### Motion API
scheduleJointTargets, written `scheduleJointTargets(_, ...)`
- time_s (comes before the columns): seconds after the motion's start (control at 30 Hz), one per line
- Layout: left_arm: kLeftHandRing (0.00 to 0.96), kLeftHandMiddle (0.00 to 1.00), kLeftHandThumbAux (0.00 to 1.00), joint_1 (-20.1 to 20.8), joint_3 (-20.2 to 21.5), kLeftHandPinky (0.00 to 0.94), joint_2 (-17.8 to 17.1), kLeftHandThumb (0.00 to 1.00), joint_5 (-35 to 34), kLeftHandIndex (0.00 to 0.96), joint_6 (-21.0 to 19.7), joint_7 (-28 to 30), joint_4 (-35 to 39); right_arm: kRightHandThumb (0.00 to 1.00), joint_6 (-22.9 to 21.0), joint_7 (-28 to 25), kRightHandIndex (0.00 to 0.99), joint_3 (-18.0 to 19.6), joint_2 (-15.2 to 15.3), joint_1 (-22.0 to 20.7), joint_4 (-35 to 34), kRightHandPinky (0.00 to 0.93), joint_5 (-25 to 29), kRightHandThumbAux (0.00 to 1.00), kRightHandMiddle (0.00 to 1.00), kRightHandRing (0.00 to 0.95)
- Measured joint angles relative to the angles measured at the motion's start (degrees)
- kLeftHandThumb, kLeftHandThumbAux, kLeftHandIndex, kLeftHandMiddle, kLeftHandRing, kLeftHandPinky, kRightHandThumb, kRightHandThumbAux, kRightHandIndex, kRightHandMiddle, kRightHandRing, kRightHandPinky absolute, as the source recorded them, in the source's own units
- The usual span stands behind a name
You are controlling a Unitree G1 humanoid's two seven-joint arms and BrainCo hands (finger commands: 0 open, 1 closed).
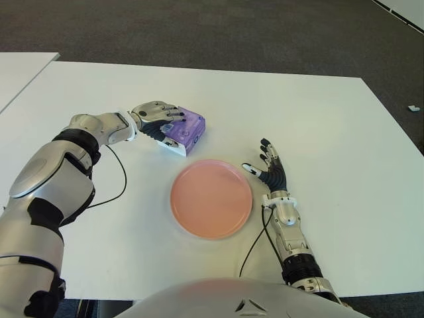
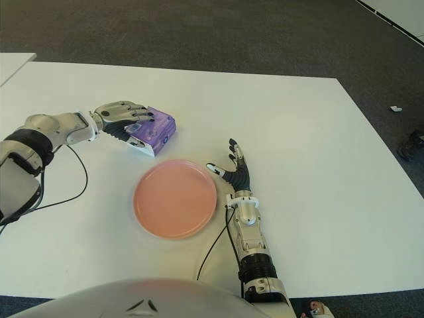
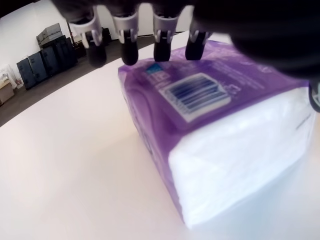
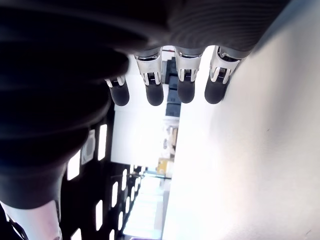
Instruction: Put the tissue paper into the plate.
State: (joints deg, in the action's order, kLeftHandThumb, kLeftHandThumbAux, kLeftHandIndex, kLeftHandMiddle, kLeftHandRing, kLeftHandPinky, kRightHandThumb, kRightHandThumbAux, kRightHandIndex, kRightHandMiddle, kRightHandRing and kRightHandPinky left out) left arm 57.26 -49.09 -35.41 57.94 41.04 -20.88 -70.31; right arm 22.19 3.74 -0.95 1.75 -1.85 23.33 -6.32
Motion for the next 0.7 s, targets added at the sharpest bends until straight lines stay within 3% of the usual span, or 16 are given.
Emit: scheduleJointTargets(0.7, 0.0, 0.0, 0.157, 0.0, -2.6, 0.0, 0.7, 0.306, 2.9, 0.0, -1.9, -2.6, -0.9, 0.0, 0.1, 0.1, 0.0, 0.0, 0.0, -0.2, 0.3, 0.0, 0.0, 0.728, 0.0, 0.0)
